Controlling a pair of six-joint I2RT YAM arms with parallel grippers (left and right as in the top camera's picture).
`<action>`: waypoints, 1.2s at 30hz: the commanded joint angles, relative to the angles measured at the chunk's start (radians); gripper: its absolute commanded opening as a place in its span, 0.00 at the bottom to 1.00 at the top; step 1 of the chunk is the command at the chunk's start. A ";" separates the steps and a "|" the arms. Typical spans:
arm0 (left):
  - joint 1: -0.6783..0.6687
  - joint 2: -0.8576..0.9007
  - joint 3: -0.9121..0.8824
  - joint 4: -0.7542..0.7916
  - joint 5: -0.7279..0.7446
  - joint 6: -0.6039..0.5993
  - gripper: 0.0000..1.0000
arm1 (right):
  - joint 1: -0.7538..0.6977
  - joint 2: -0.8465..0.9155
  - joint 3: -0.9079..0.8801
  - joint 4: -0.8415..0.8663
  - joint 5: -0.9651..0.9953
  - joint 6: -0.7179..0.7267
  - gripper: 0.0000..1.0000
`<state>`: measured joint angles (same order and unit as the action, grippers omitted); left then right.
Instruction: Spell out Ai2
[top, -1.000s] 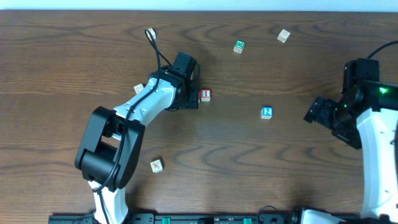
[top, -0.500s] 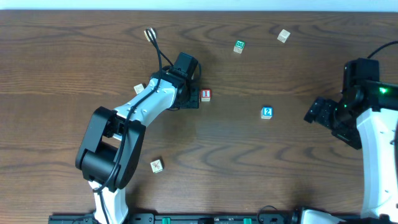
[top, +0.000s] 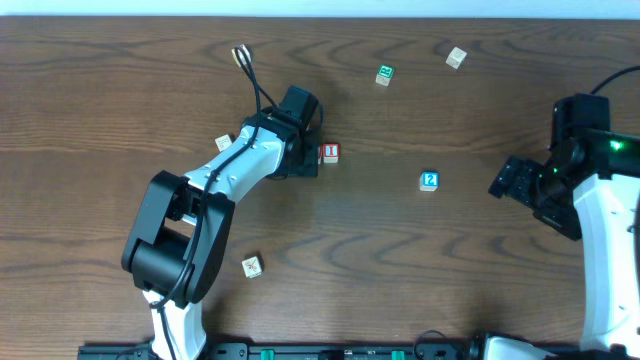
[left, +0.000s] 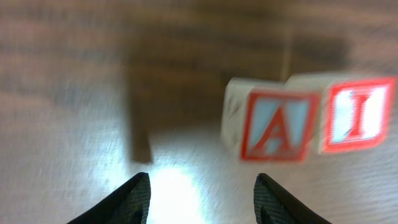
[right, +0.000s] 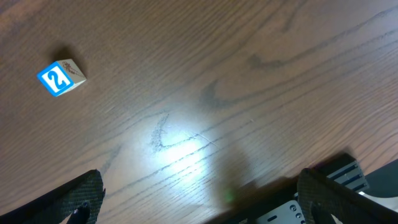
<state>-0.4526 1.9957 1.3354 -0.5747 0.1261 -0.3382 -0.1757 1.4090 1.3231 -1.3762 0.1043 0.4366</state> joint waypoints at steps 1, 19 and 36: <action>0.000 0.020 -0.005 -0.043 -0.066 0.029 0.55 | -0.006 -0.002 0.010 -0.004 0.004 0.011 0.99; 0.002 0.020 -0.005 0.105 -0.266 0.110 0.55 | -0.006 -0.002 0.010 -0.009 0.004 0.011 0.99; 0.000 0.020 -0.005 0.111 -0.177 0.088 0.52 | -0.006 -0.002 0.010 -0.008 0.003 0.011 0.99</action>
<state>-0.4526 1.9965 1.3342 -0.4641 -0.0559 -0.2390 -0.1757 1.4090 1.3231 -1.3834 0.1043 0.4366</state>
